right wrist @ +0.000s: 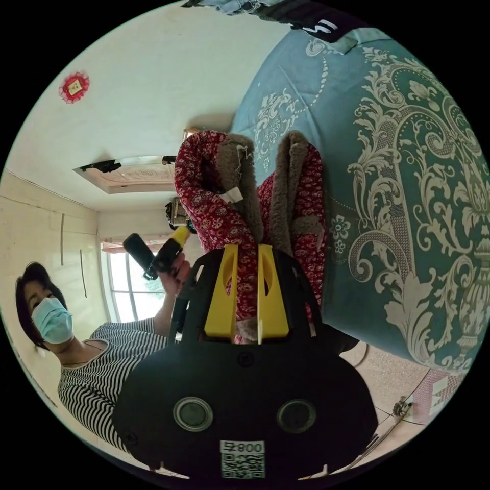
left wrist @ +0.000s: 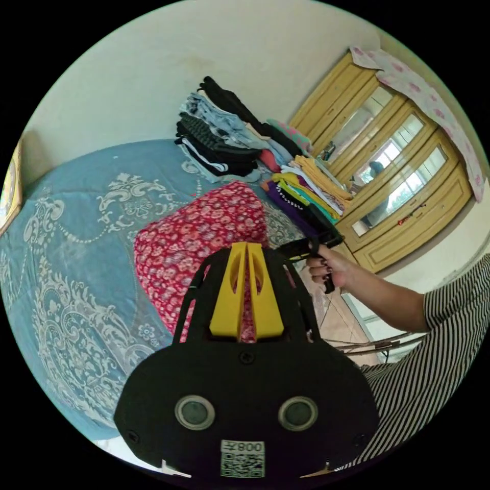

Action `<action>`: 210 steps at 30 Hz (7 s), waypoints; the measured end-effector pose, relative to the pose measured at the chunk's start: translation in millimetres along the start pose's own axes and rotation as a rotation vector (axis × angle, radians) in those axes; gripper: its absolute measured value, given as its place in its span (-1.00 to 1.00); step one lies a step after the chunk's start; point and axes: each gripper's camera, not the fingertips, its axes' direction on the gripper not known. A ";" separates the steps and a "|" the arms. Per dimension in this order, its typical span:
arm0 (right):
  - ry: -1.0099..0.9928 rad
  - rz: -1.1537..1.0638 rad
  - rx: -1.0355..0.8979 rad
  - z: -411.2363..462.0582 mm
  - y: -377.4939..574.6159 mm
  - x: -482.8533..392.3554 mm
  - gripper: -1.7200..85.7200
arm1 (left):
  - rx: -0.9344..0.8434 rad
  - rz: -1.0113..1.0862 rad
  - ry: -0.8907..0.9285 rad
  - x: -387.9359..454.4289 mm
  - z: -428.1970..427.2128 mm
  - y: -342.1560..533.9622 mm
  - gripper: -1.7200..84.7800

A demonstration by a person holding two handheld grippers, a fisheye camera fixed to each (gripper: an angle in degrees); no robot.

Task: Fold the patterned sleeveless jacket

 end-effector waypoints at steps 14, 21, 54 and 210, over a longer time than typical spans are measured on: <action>0.402 -0.279 0.048 5.0 43.4 -125.7 -0.95 | -0.207 -0.038 -0.114 -50.3 114.3 -46.9 -0.96; 0.874 -0.497 -0.136 107.5 53.4 -156.3 -0.96 | -0.228 -0.007 -0.164 -57.6 137.6 -57.2 -0.96; 0.988 -0.460 0.049 143.2 -28.7 -310.2 -0.96 | -0.208 0.048 -0.194 -53.6 87.3 40.8 -0.95; 0.109 -0.094 0.634 -1221.0 84.3 656.0 -0.71 | -0.293 -0.083 0.998 200.2 657.3 -695.1 -0.61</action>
